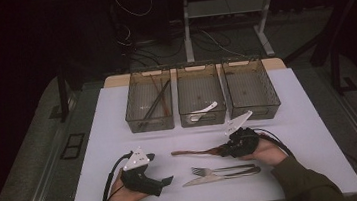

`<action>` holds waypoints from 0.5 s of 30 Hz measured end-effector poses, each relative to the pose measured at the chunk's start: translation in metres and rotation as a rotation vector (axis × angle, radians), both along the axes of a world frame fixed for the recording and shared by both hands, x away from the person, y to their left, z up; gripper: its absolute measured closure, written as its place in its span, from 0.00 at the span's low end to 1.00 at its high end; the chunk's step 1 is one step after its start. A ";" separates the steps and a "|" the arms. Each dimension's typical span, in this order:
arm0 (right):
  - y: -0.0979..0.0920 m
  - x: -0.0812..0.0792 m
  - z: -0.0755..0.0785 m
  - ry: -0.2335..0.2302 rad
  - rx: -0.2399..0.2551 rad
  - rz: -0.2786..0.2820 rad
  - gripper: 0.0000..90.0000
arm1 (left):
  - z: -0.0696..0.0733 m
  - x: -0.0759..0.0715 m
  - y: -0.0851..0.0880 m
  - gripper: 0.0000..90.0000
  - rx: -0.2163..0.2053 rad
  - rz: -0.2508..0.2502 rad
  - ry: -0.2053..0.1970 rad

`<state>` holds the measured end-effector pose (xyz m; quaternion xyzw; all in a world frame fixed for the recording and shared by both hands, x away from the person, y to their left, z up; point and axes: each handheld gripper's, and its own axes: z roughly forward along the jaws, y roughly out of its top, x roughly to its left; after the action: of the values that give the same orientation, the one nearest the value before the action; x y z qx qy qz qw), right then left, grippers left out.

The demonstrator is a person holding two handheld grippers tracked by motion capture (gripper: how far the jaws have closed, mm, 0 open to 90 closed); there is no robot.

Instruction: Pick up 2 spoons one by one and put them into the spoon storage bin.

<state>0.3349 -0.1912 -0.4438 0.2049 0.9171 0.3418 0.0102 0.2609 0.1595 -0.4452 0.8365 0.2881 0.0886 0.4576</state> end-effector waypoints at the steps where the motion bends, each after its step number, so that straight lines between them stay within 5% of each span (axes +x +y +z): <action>1: 0.000 0.000 0.000 0.000 0.000 0.000 0.88 | 0.000 0.000 0.000 0.00 0.000 0.000 0.001; 15: -0.002 0.002 0.004 0.016 0.053 -0.022 0.89 | 0.000 0.000 0.002 0.00 -0.009 -0.004 -0.001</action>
<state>0.3365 -0.1929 -0.4400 0.2179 0.9054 0.3643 0.0009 0.2610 0.1612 -0.4453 0.8349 0.2867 0.0870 0.4617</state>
